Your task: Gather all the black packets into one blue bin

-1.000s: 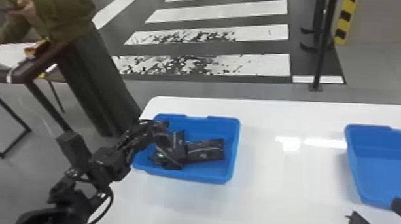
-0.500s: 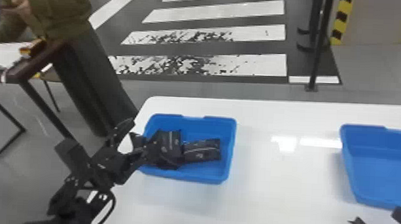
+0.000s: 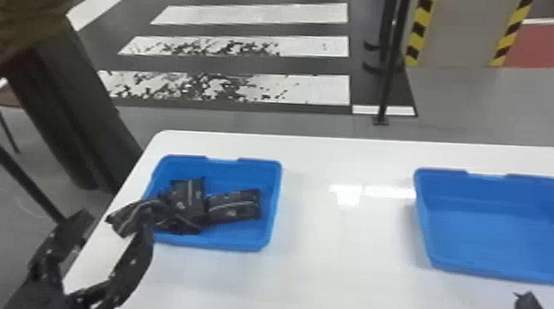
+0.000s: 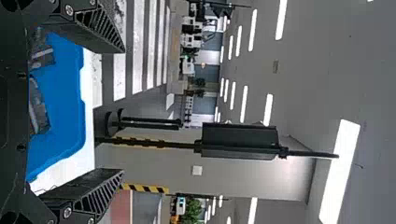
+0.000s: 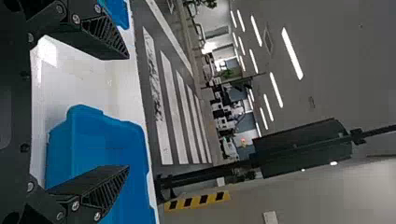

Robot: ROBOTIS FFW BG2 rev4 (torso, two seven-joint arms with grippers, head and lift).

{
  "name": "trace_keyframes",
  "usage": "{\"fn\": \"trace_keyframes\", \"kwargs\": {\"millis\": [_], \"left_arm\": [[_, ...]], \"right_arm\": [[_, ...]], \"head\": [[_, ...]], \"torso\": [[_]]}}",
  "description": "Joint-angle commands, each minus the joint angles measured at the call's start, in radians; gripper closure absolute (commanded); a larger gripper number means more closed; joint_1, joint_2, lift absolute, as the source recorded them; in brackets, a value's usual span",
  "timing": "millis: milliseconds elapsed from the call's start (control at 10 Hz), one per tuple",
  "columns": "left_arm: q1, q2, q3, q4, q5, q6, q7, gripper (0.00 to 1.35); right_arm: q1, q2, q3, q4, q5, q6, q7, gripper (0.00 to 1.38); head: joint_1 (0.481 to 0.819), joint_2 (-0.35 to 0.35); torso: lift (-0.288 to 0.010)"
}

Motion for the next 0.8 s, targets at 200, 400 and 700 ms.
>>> {"fn": "trace_keyframes", "kwargs": {"millis": [200,400,700], "left_arm": [[0.205,-0.014,-0.012,-0.065,0.002,0.002,0.0,0.13],[0.219,-0.043,0.018,-0.065,-0.03,-0.013,-0.002,0.13],[0.222,-0.041,0.022,-0.067,-0.048,-0.015,-0.003,0.13]], "right_arm": [[0.062,0.023,-0.143,0.022,0.172,-0.126,-0.006,0.2],[0.114,0.023,-0.171,-0.027,0.22,-0.126,-0.047,0.2],[0.114,0.023,-0.169,-0.027,0.232,-0.126,-0.047,0.2]], "head": [[0.695,0.011],[0.695,-0.051],[0.695,-0.053]], "torso": [[-0.11],[-0.11],[-0.11]]}}
